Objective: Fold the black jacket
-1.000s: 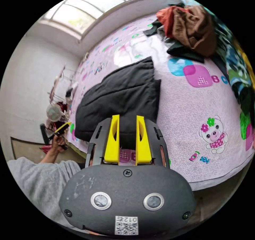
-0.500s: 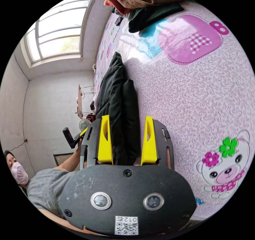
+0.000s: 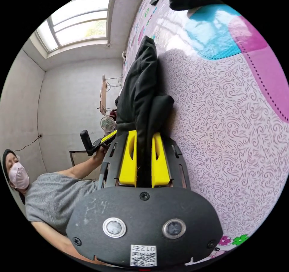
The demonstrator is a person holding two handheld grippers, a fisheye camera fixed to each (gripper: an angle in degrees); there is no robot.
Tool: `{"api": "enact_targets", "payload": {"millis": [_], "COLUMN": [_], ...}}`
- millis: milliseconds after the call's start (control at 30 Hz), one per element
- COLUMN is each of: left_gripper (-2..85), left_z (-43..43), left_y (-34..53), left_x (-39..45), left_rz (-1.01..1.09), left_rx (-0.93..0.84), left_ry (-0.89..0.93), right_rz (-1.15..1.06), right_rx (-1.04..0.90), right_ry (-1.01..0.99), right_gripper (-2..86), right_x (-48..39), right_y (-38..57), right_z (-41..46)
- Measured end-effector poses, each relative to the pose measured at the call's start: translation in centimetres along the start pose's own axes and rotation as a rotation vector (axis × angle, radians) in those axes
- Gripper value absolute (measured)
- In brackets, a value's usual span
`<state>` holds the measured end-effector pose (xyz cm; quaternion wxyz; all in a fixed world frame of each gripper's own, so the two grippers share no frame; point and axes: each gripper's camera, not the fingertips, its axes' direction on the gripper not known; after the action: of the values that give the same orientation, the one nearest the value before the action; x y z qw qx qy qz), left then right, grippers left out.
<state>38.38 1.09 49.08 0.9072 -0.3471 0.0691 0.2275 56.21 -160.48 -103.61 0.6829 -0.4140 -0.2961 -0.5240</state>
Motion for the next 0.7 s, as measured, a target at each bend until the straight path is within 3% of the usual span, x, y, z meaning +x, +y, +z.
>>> {"api": "enact_targets", "payload": {"millis": [233,700], "left_gripper": [-0.2,-0.2], "left_z": [-5.3,1.9], "left_y": [-0.7,-7.7], "left_x": [-1.1,-4.9], "left_rz": [-0.113,-0.223], "left_rx": [0.186,-0.025], "left_ry": [0.012,-0.042], "right_rz": [-0.023,0.001], "right_rx": [-0.006,-0.007], "right_ry": [0.02,-0.04], "right_gripper": [4.8,5.2], "right_x": [-2.6,-1.7], "right_y": [-0.1,-2.1], "right_z": [-0.6,2.3]}}
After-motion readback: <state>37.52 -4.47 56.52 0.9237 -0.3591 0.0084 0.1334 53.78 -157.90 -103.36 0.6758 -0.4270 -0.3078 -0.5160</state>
